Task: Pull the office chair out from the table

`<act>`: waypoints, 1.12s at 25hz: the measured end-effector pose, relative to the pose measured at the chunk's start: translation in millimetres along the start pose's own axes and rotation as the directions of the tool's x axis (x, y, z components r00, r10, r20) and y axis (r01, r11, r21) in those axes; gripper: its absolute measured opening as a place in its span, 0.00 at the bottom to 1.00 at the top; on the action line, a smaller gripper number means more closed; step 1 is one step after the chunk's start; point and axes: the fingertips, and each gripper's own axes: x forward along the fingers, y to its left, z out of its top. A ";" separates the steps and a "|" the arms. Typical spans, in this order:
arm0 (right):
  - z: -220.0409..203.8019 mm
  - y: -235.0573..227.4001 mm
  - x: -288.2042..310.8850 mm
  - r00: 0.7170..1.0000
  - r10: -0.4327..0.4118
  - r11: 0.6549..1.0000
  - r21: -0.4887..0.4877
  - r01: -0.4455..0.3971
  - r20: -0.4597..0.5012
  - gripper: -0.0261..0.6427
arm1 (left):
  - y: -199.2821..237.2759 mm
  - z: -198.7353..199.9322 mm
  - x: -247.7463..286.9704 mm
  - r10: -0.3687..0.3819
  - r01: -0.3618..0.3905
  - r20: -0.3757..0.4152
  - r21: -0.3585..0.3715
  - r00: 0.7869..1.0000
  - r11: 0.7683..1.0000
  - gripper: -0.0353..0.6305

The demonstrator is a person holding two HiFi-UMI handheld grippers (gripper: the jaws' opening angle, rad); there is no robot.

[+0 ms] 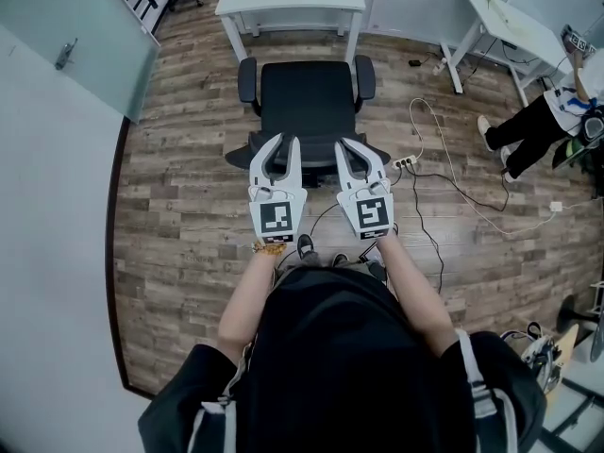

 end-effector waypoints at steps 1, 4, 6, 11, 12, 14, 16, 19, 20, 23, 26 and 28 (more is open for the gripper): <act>-0.4 0.9 0.9 1.000 0.003 1.000 -0.001 -0.003 -0.001 0.05 | 0.6 -1.3 0.3 -0.001 0.001 -0.004 0.001 1.000 1.000 0.17; -1.7 5.7 2.9 1.000 0.018 1.000 -0.011 -0.019 -0.004 0.05 | 4.4 -5.7 -1.2 0.002 -0.002 -0.016 0.006 1.000 1.000 0.17; -3.5 6.7 3.0 1.000 0.018 1.000 -0.021 -0.018 -0.011 0.05 | 6.4 -8.3 -3.0 0.002 -0.002 -0.021 0.010 1.000 1.000 0.17; -9.8 10.0 8.6 0.999 0.026 0.999 -0.043 -0.027 -0.025 0.05 | 14.3 -14.4 -6.2 0.015 -0.013 -0.037 0.042 0.999 0.999 0.16; -10.6 8.8 8.9 0.999 0.024 0.999 -0.041 -0.025 -0.025 0.05 | 14.8 -15.1 -6.0 0.015 -0.013 -0.038 0.046 0.999 0.999 0.16; -13.4 6.0 8.7 0.999 0.020 0.999 -0.046 -0.022 -0.033 0.05 | 16.4 -17.3 -5.8 0.014 -0.012 -0.043 0.053 0.999 0.998 0.16; -16.3 4.9 7.9 0.999 0.020 0.998 -0.052 -0.022 -0.043 0.05 | 19.8 -19.7 -7.3 0.017 -0.014 -0.052 0.066 0.998 0.998 0.16; -18.0 0.8 5.3 0.999 0.012 0.998 -0.055 -0.015 -0.042 0.05 | 23.9 -23.1 -7.6 0.021 -0.016 -0.061 0.084 0.998 0.996 0.15; -20.0 -1.2 5.5 0.999 0.012 0.998 -0.063 -0.015 -0.044 0.05 | 25.4 -25.0 -6.5 0.022 -0.016 -0.062 0.086 0.998 0.996 0.15; -25.8 -7.8 7.1 0.999 0.001 0.998 -0.060 -0.004 -0.051 0.05 | 28.6 -30.9 -4.8 0.023 -0.016 -0.072 0.093 0.997 0.996 0.15; -31.3 -15.2 8.4 0.998 -0.017 0.999 -0.051 0.014 -0.058 0.05 | 28.1 -35.4 -2.9 0.016 -0.008 -0.081 0.103 0.997 0.995 0.15; -35.2 -17.8 10.2 0.998 -0.024 0.999 -0.050 0.020 -0.063 0.05 | 28.7 -39.3 -1.0 0.012 -0.003 -0.086 0.111 0.996 0.994 0.15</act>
